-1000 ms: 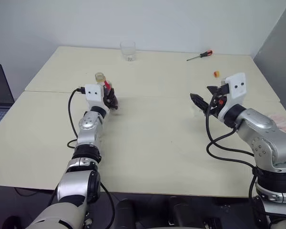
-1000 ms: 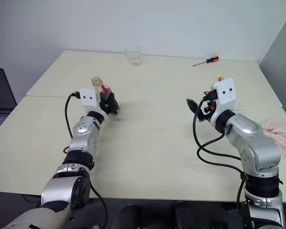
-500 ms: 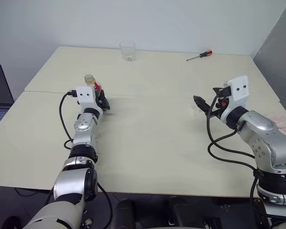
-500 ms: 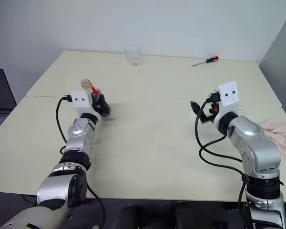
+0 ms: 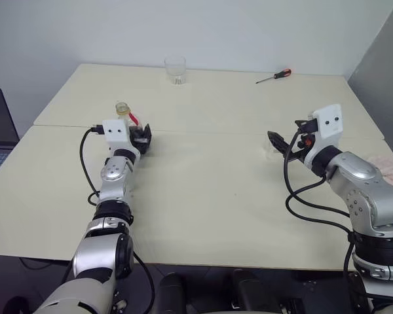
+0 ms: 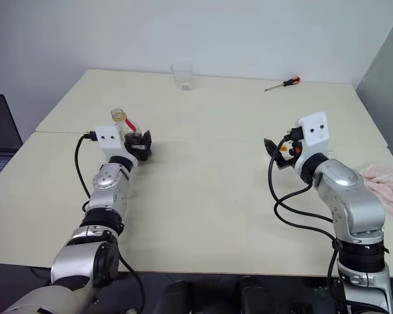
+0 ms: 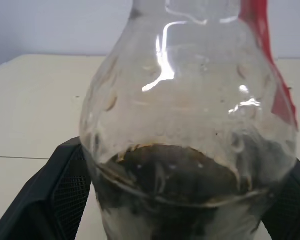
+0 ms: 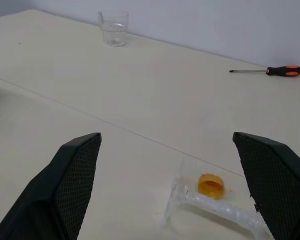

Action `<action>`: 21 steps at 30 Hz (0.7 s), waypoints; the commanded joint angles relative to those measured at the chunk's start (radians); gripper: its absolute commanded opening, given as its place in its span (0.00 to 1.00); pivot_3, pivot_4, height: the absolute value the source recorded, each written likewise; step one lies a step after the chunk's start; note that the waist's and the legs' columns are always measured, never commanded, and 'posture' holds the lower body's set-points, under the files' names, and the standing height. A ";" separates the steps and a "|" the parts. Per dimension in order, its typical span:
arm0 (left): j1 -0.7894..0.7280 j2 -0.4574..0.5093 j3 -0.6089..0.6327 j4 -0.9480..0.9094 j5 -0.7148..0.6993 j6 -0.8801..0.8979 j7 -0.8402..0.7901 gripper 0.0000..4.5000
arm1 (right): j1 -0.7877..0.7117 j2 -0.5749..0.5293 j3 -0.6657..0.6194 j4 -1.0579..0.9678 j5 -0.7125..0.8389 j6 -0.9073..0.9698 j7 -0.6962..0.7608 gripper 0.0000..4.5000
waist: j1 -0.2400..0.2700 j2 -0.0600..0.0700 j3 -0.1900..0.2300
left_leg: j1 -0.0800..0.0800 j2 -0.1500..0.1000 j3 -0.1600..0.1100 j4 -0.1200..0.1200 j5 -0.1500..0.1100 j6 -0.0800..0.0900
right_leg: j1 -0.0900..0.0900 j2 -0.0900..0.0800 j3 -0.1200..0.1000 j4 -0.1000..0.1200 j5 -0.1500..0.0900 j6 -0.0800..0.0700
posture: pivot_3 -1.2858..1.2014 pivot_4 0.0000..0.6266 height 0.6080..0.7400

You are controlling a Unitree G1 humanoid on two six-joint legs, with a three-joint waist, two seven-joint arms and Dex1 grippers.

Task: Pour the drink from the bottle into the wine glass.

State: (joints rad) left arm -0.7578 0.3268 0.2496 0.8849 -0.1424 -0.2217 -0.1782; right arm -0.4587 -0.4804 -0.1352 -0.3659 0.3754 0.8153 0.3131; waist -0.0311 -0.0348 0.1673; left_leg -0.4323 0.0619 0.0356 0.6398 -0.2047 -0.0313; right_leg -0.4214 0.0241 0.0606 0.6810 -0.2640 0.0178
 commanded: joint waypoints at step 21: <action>0.221 0.114 0.037 -0.656 -0.075 0.343 -0.041 0.99 | -0.071 0.010 0.021 0.145 -0.019 -0.111 0.057 1.00 | 0.001 0.000 0.000 | 0.000 0.000 0.000 0.000 0.000 0.000 | 0.000 -0.001 0.001 0.000 0.001 -0.001 | 0.52 0.24 1.00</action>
State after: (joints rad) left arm -0.5276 0.4368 0.2818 0.2710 -0.2143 0.1195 -0.2209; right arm -0.5047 -0.4672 -0.1130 -0.2091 0.3633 0.7334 0.3594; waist -0.0300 -0.0347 0.1672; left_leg -0.4319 0.0620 0.0353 0.6402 -0.2046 -0.0313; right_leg -0.4207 0.0235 0.0612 0.6813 -0.2633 0.0167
